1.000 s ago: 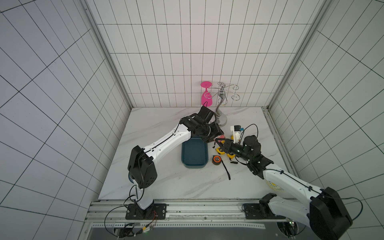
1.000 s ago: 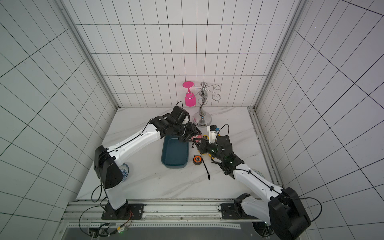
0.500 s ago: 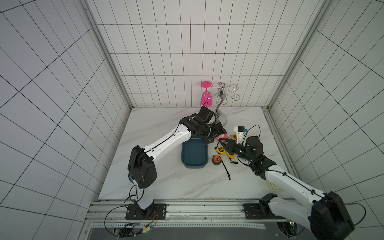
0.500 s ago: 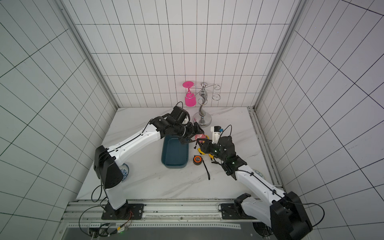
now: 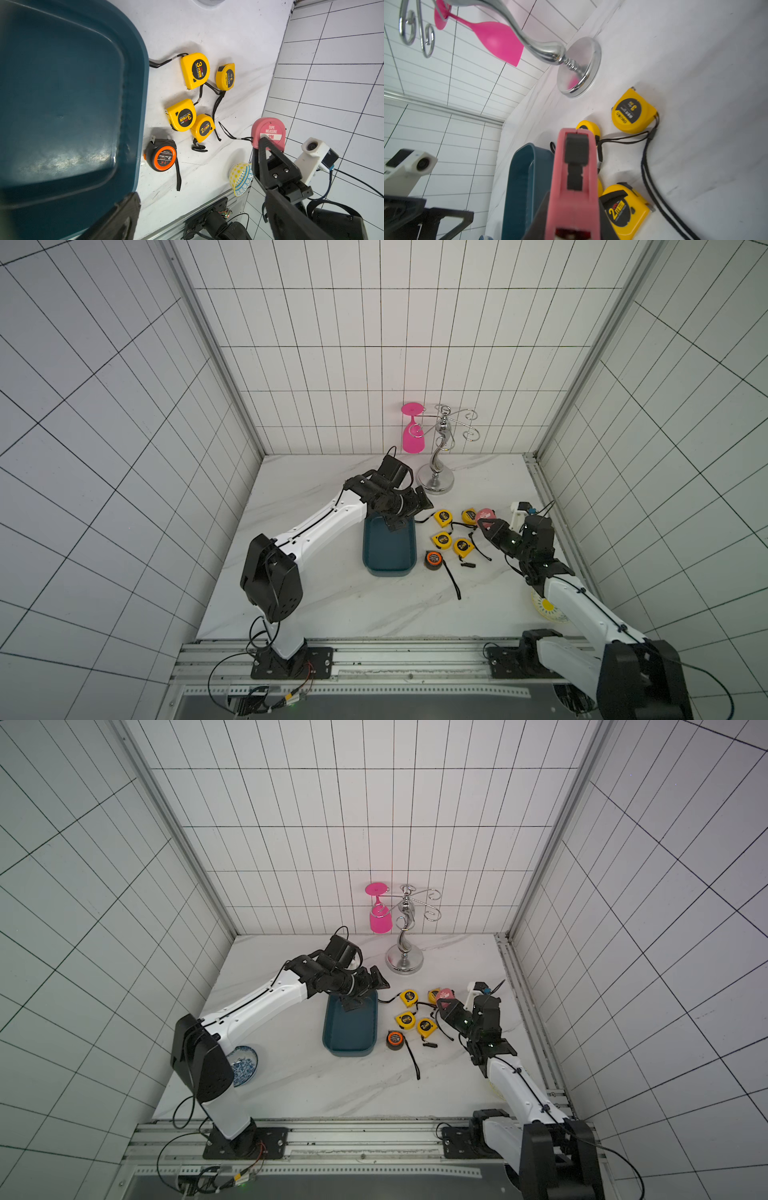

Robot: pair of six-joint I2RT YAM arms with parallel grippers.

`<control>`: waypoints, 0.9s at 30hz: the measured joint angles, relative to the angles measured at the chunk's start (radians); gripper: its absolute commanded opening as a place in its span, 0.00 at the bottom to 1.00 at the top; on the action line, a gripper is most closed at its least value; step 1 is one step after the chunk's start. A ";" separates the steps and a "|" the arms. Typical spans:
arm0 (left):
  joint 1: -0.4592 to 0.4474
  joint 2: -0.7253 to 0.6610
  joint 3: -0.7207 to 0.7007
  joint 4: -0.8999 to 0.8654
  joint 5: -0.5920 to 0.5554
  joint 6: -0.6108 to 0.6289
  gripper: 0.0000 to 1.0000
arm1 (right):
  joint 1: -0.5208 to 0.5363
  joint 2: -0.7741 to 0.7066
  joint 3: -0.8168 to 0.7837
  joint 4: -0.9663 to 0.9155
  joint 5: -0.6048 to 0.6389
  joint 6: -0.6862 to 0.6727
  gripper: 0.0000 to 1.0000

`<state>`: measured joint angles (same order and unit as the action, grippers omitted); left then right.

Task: Take the tape measure out of the storage box
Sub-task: Place the tape measure at the center of the board.

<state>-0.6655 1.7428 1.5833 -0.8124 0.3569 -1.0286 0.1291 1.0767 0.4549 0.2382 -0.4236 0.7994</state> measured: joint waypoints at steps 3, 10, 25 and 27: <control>0.001 -0.009 -0.019 0.000 -0.001 0.002 0.98 | -0.064 0.054 -0.007 0.014 -0.019 0.008 0.14; 0.012 -0.012 -0.033 0.001 -0.001 0.012 0.98 | -0.170 0.195 -0.012 0.071 -0.058 0.030 0.14; 0.031 -0.033 -0.059 0.002 -0.001 0.025 0.98 | -0.189 0.365 -0.012 0.124 -0.111 0.043 0.24; 0.032 -0.033 -0.060 0.002 -0.001 0.027 0.98 | -0.189 0.370 -0.012 0.116 -0.114 0.040 0.27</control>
<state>-0.6338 1.7100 1.5230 -0.8108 0.3557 -1.0019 -0.0597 1.4464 0.4427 0.3542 -0.5373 0.8398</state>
